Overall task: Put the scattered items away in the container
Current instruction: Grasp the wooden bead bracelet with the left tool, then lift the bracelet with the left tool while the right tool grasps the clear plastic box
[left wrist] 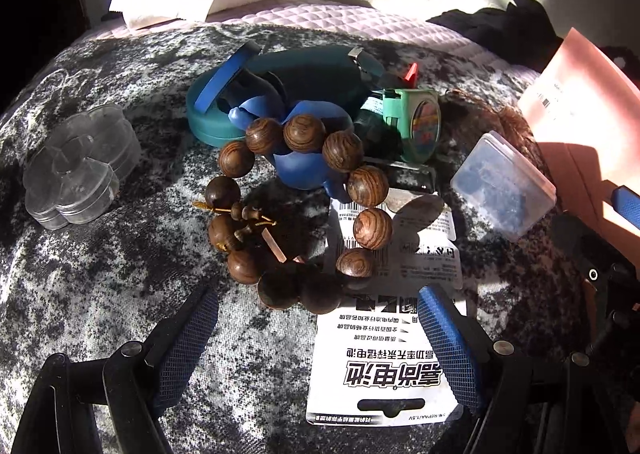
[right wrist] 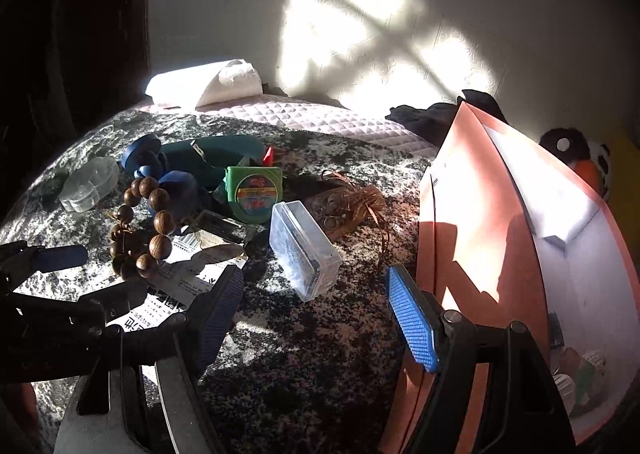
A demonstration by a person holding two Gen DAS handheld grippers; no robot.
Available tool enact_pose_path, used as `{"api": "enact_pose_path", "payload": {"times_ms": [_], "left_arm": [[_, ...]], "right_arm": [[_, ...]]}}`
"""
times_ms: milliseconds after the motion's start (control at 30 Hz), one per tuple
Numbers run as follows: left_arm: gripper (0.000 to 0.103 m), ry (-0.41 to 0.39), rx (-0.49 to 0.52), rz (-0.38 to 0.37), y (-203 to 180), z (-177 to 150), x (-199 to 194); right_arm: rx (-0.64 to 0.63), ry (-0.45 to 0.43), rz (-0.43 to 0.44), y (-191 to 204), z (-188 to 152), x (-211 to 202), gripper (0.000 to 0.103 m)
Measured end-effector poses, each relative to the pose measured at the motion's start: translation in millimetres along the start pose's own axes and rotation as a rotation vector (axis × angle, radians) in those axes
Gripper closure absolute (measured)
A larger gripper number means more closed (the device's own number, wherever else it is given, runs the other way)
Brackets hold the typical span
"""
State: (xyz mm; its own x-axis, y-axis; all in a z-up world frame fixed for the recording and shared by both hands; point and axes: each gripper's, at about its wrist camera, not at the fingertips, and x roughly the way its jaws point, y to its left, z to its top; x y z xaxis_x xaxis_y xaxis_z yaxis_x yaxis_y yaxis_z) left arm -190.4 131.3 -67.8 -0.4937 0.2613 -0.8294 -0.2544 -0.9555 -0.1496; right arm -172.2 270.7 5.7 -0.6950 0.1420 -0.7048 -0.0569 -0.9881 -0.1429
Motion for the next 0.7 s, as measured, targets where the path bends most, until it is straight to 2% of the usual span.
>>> {"api": "enact_pose_path", "payload": {"times_ms": [167,300,367,433,467,533,700], "left_arm": [[0.018,0.032,-0.015,0.016,5.9,7.1,21.8],[0.021,0.027,-0.014,0.023,9.8,11.2,30.0],[0.032,0.022,-0.013,0.027,10.9,13.7,28.7],[0.051,0.014,-0.007,0.042,13.9,14.3,25.5],[0.058,0.013,-0.004,0.053,16.3,13.7,24.3],[0.084,0.012,-0.021,0.061,27.8,11.8,21.1],[0.084,0.004,-0.08,0.067,57.1,8.0,9.9]], "right_arm": [[-0.021,0.028,-0.023,-1.8,0.6,22.0,0.026],[-0.019,0.051,-0.015,-4.7,0.1,37.6,0.026],[-0.018,0.058,-0.01,-5.5,-1.0,43.5,0.026],[-0.012,0.064,-0.001,-6.4,-2.3,48.3,0.026],[-0.005,0.067,0.004,-6.7,-3.0,50.3,0.026],[0.008,0.073,0.016,-7.3,-4.4,54.2,0.027],[0.021,0.074,0.03,-5.4,-6.1,59.9,0.027]]}}
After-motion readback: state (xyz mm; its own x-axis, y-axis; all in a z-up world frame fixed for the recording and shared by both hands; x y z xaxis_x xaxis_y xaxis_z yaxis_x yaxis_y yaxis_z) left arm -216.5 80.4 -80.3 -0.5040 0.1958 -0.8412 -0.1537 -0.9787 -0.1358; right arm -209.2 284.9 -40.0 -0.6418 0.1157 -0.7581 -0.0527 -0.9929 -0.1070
